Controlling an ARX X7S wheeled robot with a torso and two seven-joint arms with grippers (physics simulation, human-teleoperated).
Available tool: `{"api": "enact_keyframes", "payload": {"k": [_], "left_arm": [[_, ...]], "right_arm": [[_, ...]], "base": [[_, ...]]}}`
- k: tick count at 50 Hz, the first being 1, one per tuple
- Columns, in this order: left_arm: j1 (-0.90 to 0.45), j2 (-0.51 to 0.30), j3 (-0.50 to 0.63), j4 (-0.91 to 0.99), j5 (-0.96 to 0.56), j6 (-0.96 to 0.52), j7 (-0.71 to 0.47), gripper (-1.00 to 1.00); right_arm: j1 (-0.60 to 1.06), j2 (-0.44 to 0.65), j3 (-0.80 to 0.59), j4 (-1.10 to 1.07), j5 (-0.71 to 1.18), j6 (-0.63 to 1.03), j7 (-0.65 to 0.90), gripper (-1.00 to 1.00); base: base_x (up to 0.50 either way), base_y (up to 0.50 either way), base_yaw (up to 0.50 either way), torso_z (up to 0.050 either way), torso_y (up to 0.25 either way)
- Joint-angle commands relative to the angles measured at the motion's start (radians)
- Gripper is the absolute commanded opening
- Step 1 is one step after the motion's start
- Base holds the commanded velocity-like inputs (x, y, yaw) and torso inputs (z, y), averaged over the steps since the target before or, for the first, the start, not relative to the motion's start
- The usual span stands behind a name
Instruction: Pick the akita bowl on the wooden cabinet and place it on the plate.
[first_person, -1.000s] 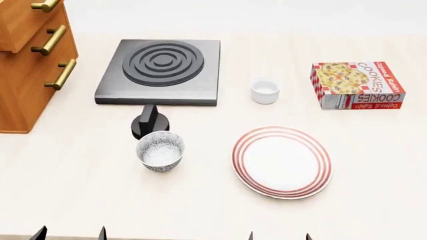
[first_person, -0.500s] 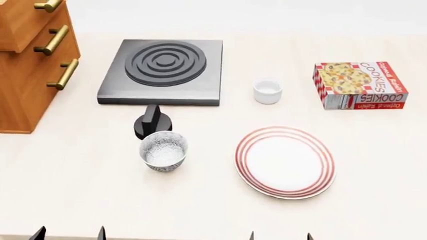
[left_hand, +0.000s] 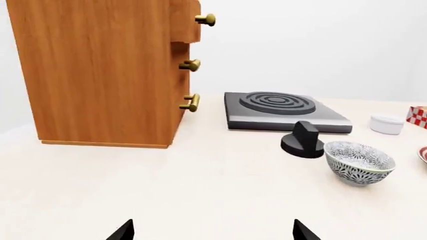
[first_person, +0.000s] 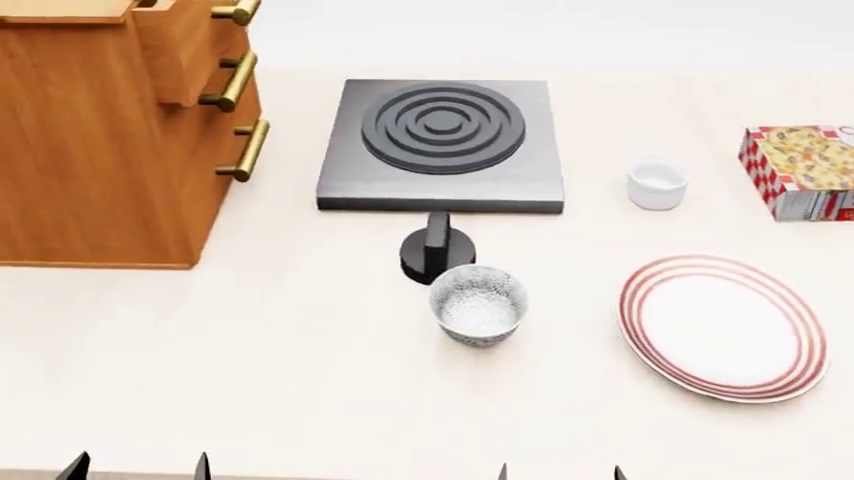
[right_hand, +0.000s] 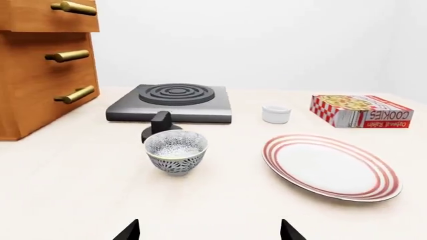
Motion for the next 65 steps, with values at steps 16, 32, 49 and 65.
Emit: {"api": "enact_keyframes", "payload": {"k": [16,32,49,65], "left_arm": [[-0.004,-0.014,0.018,-0.004,-0.011,0.006,-0.018,1.0],[-0.007,-0.02,0.026,-0.009,-0.02,0.011,-0.027,1.0],[-0.008,-0.029,0.037,-0.007,-0.024,0.009,-0.039,1.0],[-0.01,-0.035,0.045,-0.008,-0.032,0.012,-0.046,1.0]], "right_arm": [[0.004,0.013,-0.019,0.002,0.006,-0.001,0.019,1.0],[0.006,0.018,-0.019,0.007,0.036,-0.006,0.018,1.0],[-0.003,0.027,-0.019,-0.004,0.06,-0.034,0.018,1.0],[0.001,0.035,-0.033,0.0,0.071,-0.028,0.016,1.0]], "base": [[0.0,0.39,0.0,0.0,0.0],[0.0,0.38,0.0,0.0,0.0],[0.0,0.0,0.0,0.0,0.0],[-0.01,-0.12,0.0,0.0,0.0]]}}
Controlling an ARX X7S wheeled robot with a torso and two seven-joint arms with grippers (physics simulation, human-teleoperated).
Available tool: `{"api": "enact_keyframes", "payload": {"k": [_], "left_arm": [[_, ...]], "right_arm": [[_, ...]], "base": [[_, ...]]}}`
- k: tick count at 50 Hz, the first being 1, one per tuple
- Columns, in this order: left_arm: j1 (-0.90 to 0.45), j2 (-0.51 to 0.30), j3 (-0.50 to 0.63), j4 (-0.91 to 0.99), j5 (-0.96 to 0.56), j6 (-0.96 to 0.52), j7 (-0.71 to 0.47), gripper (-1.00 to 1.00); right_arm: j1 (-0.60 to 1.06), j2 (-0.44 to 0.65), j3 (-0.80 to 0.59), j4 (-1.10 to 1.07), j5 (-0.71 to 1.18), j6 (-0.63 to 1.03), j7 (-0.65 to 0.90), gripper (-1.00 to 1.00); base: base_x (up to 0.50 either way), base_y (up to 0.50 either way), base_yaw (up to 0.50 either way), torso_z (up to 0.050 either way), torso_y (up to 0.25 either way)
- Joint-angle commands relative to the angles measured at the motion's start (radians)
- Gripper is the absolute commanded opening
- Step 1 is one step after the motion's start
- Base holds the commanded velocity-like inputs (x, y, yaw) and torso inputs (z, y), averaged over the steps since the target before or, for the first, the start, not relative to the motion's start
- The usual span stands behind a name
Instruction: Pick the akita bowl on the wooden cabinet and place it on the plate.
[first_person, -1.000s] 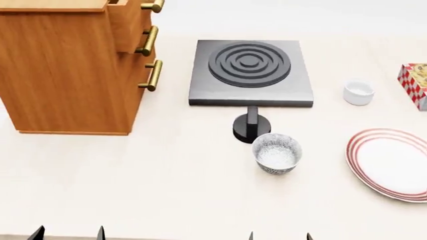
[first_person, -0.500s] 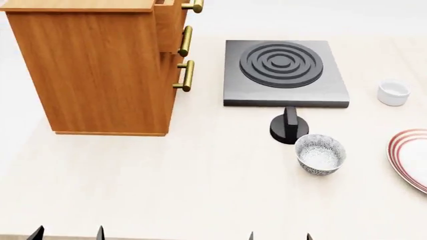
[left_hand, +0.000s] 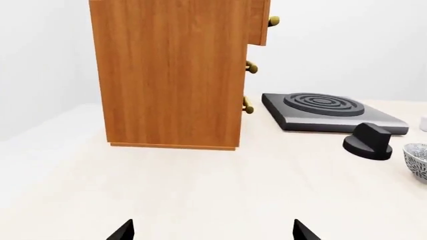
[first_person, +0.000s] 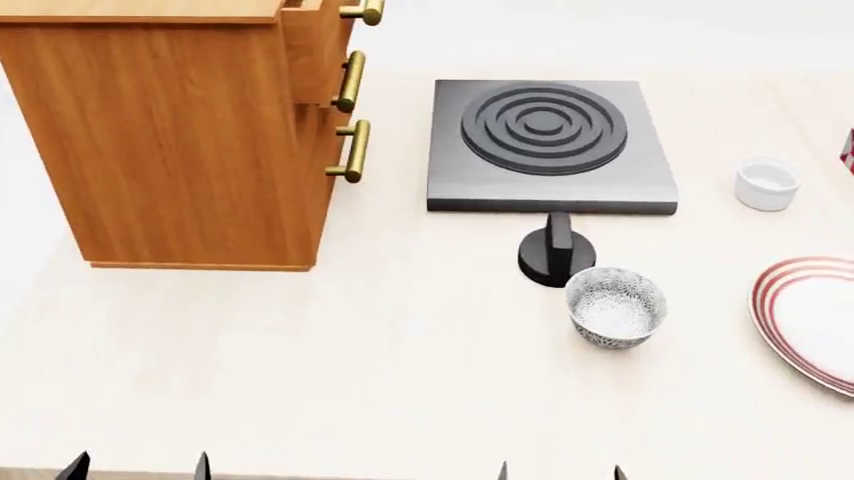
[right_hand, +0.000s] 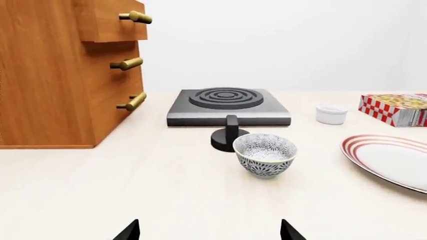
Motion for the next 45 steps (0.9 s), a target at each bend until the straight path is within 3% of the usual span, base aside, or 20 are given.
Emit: {"api": "enact_keyframes", "payload": {"k": [1,24,27,30,31,32,37,38,41,45], "left_arm": [[-0.001,-0.006,0.006,-0.001,-0.004,0.002,-0.006,1.0],[0.007,-0.012,0.002,0.005,-0.056,0.019,0.001,1.0],[-0.002,-0.015,0.023,0.006,0.03,-0.012,-0.057,1.0],[-0.004,-0.015,0.021,0.008,0.018,-0.022,-0.057,1.0],[-0.023,-0.013,0.009,0.036,0.051,-0.142,-0.131,1.0],[-0.029,-0.017,0.014,0.056,0.046,-0.175,-0.126,1.0],[-0.029,-0.019,0.016,0.057,0.043,-0.176,-0.129,1.0],[-0.028,-0.027,0.006,0.207,0.075,-0.309,-0.198,1.0],[-0.021,-0.034,-0.009,0.324,0.015,-0.399,-0.184,1.0],[-0.035,-0.053,0.017,0.377,0.045,-0.49,-0.209,1.0]], "right_arm": [[0.001,0.004,-0.005,0.0,0.012,0.0,0.001,1.0],[0.003,0.01,-0.016,0.004,0.008,-0.008,0.024,1.0],[-0.001,0.008,-0.007,-0.005,0.005,-0.016,0.043,1.0],[-0.002,0.008,-0.004,-0.014,0.012,-0.01,0.048,1.0],[-0.01,0.017,-0.009,-0.081,-0.011,0.029,0.074,1.0],[-0.013,0.023,-0.008,-0.113,-0.007,0.049,0.08,1.0],[-0.013,0.025,-0.01,-0.115,-0.006,0.05,0.082,1.0],[-0.012,0.047,-0.014,-0.265,-0.012,0.131,0.101,1.0],[-0.012,0.055,-0.009,-0.345,0.0,0.164,0.111,1.0],[-0.032,0.06,-0.004,-0.412,-0.001,0.172,0.131,1.0]], "base": [[0.0,0.0,0.0,0.0,0.0],[0.0,0.0,0.0,0.0,0.0],[0.0,0.0,0.0,0.0,0.0],[0.0,0.0,0.0,0.0,0.0],[0.0,0.0,0.0,0.0,0.0],[0.0,0.0,0.0,0.0,0.0],[0.0,0.0,0.0,0.0,0.0],[0.0,0.0,0.0,0.0,0.0],[0.0,0.0,0.0,0.0,0.0],[0.0,0.0,0.0,0.0,0.0]]}}
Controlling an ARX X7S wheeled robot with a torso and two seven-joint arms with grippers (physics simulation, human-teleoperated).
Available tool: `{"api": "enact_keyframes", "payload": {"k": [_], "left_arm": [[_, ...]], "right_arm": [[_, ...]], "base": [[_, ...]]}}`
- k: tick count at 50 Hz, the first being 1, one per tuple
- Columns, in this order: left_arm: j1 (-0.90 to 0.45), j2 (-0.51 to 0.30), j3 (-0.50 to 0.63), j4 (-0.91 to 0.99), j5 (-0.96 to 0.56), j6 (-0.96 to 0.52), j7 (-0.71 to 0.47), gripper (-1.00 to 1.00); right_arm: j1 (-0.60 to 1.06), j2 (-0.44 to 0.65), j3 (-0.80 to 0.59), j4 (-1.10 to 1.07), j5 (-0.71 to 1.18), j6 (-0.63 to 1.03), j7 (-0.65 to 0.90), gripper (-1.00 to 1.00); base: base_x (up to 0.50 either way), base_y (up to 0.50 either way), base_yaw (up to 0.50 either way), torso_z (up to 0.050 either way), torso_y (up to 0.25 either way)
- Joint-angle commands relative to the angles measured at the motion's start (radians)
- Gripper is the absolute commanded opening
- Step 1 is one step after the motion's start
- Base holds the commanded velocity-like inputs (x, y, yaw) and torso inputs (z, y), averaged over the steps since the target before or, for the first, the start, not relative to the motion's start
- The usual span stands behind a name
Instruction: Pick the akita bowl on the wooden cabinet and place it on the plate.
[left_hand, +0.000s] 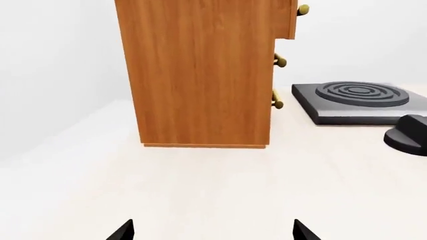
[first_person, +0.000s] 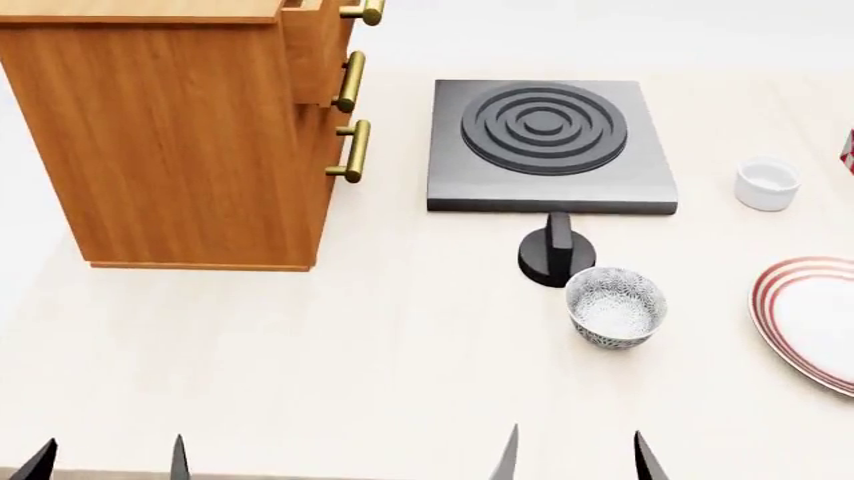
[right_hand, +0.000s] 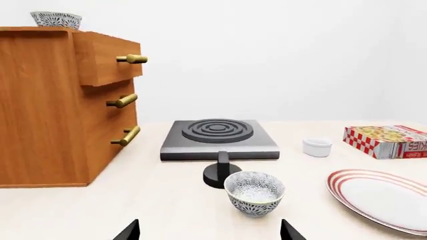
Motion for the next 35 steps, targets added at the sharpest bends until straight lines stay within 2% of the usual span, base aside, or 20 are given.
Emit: {"api": "enact_keyframes", "payload": {"k": [1,21,28,29,35], "left_arm": [[-0.019,-0.03,0.024,0.233,0.056,-0.255,-0.101,1.0],[-0.073,-0.053,0.015,0.374,0.015,-0.321,-0.087,1.0],[-0.151,-0.058,0.03,0.446,0.019,-0.467,-0.107,1.0],[-0.182,-0.038,0.003,0.454,-0.004,-0.535,-0.121,1.0],[-0.297,-0.014,-0.034,0.506,-0.064,-0.642,-0.104,1.0]], "right_arm": [[-0.019,0.031,0.007,-0.241,-0.012,0.1,0.061,1.0],[-0.007,0.071,-0.003,-0.5,-0.034,0.212,0.11,1.0],[0.004,0.076,-0.005,-0.553,-0.026,0.246,0.12,1.0],[0.006,0.077,-0.009,-0.567,-0.027,0.251,0.12,1.0],[0.013,0.081,-0.009,-0.596,-0.021,0.266,0.126,1.0]], "base": [[0.0,0.0,0.0,0.0,0.0],[0.0,0.0,0.0,0.0,0.0],[0.0,0.0,0.0,0.0,0.0],[0.0,0.0,0.0,0.0,0.0],[0.0,0.0,0.0,0.0,0.0]]}}
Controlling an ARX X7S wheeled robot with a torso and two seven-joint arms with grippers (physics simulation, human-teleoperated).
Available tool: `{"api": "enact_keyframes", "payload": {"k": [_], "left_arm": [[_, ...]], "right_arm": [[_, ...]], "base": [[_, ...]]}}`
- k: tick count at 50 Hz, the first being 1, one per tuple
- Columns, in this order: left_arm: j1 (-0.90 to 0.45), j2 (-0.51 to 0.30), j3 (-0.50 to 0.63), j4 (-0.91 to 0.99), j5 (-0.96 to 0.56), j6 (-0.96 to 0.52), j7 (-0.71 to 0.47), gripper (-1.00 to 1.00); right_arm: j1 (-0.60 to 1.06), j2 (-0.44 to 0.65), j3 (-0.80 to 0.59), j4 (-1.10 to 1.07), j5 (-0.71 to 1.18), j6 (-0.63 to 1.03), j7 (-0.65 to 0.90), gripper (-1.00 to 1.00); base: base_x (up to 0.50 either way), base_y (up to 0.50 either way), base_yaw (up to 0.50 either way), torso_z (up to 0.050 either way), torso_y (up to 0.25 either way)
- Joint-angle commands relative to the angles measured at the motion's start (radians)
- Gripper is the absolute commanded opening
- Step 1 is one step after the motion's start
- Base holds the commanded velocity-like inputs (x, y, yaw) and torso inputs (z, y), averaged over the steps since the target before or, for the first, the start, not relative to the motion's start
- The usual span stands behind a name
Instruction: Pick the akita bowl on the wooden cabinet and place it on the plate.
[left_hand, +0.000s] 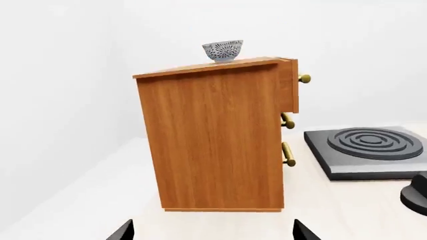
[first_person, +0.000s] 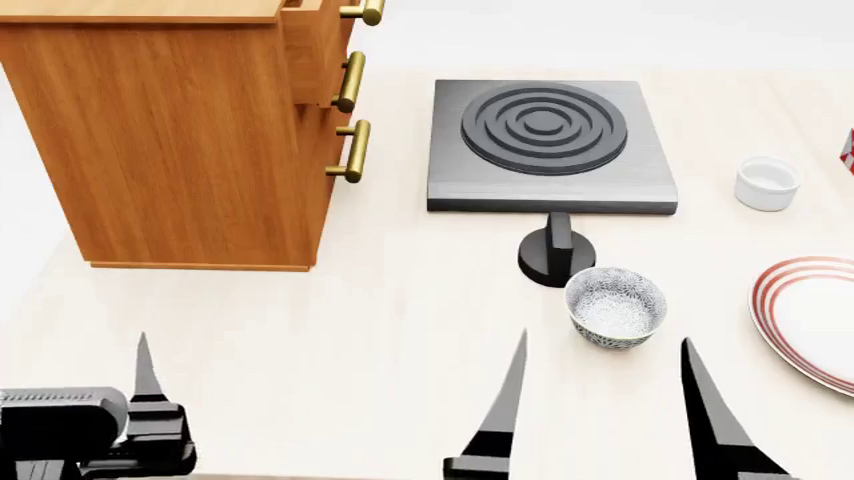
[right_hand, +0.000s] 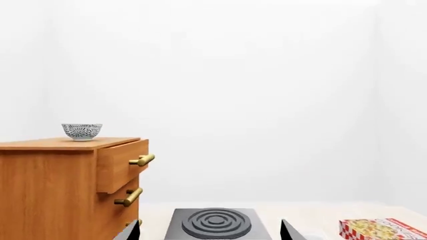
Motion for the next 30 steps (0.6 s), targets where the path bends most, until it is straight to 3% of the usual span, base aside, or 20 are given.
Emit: {"api": "enact_keyframes", "payload": {"k": [1,10,22,30], "left_arm": [[-0.162,0.028,-0.042,0.1,-0.062,-0.208,-0.011,1.0],[-0.386,-0.001,0.034,0.156,-0.058,-0.416,-0.013,1.0],[-0.597,0.023,-0.013,0.23,-0.133,-0.631,0.028,1.0],[-0.68,0.029,-0.048,0.229,-0.156,-0.682,0.042,1.0]], "right_arm": [[0.009,0.012,-0.004,-0.085,0.006,0.038,0.015,1.0],[-0.002,0.027,0.004,-0.125,0.006,0.045,0.026,1.0],[-0.016,0.044,0.016,-0.183,0.012,0.053,0.041,1.0],[-0.015,0.048,0.011,-0.184,0.01,0.052,0.046,1.0]], "base": [[0.0,0.0,0.0,0.0,0.0],[0.0,0.0,0.0,0.0,0.0],[0.0,0.0,0.0,0.0,0.0],[0.0,0.0,0.0,0.0,0.0]]}}
